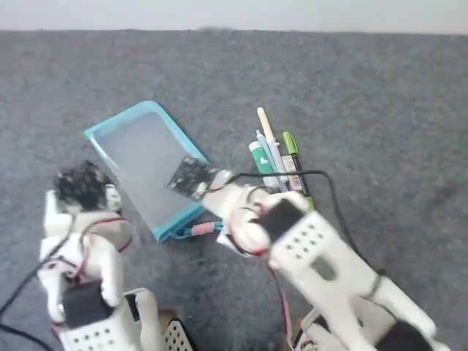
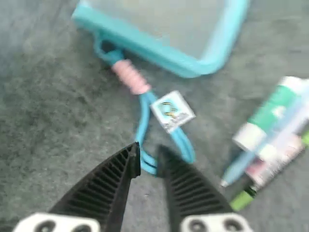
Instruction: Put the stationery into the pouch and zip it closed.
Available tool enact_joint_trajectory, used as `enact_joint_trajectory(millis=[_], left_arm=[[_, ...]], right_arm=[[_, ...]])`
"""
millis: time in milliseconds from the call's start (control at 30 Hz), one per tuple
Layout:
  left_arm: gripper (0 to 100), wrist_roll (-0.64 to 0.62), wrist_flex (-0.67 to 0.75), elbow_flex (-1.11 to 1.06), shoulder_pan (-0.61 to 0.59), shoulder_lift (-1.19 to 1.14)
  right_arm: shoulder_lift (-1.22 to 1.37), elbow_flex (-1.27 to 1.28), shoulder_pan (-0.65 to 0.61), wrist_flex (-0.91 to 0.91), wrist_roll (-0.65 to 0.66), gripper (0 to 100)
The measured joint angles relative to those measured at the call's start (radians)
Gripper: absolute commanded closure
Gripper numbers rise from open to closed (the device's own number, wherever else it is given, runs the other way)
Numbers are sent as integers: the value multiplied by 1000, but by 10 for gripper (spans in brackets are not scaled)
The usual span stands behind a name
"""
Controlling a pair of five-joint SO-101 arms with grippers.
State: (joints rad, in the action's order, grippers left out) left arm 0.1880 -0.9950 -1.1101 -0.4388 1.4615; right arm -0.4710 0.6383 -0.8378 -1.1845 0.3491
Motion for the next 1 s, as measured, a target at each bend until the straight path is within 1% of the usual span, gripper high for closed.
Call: enact_joint_trajectory(millis=[67, 200, 333, 533, 633, 733, 833, 1000], left_arm=[[931, 0, 0, 71, -52, -127], [930, 37, 0, 232, -153, -417], [930, 81, -5, 445, -255, -707], [930, 132, -118, 783, -327, -1105], [928, 133, -166, 925, -351, -1227], [928, 135, -186, 1011, -362, -1307], [928, 164, -189, 1060, -370, -1372], [927, 170, -189, 1077, -376, -1416]], right_arm=[[97, -35, -41, 23, -2, 731], [249, -78, -98, 66, -2, 741], [338, -110, -104, 87, 9, 742], [443, -144, -106, 115, 20, 741], [499, -144, -106, 150, 26, 742], [552, -146, -106, 192, 28, 742], [601, -170, -106, 203, 26, 742], [646, -255, -106, 203, 26, 739]])
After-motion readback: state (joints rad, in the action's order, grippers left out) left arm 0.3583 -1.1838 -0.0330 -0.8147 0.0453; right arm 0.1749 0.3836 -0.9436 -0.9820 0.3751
